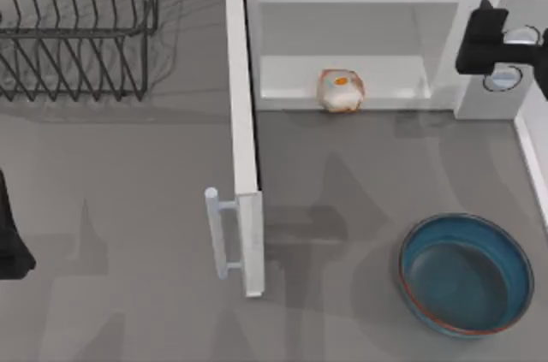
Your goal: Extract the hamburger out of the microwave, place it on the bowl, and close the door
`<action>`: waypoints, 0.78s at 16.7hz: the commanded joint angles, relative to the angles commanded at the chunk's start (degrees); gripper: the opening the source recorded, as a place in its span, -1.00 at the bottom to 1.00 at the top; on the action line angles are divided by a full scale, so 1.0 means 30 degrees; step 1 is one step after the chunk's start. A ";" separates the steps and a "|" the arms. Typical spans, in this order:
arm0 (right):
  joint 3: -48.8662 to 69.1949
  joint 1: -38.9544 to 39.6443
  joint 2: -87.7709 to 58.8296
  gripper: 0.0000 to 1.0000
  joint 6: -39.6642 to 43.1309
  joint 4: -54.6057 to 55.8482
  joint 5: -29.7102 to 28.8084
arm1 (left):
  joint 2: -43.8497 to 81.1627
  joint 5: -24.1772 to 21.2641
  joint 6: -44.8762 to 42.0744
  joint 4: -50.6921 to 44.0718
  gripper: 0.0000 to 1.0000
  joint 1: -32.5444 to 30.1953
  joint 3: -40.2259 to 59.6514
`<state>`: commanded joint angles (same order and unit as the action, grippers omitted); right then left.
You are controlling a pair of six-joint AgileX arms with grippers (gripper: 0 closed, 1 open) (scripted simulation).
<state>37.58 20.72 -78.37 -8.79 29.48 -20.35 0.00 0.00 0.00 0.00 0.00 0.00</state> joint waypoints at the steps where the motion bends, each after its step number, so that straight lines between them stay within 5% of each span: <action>1: 0.1005 0.0555 -0.2294 1.00 -0.0235 0.0789 -0.0545 | 0.0000 0.0000 0.0000 0.0000 1.00 0.0000 0.0000; 8: 0.7036 0.3881 -1.6170 1.00 -0.1646 0.5520 -0.3811 | 0.0000 0.0000 0.0000 0.0000 1.00 0.0000 0.0000; 13: 0.9378 0.5172 -2.1257 1.00 -0.2194 0.7358 -0.5079 | 0.0000 0.0000 0.0000 0.0000 1.00 0.0000 0.0000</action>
<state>65.71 36.24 -142.14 -15.37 51.55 -35.59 0.00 0.00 0.00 0.00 0.00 0.00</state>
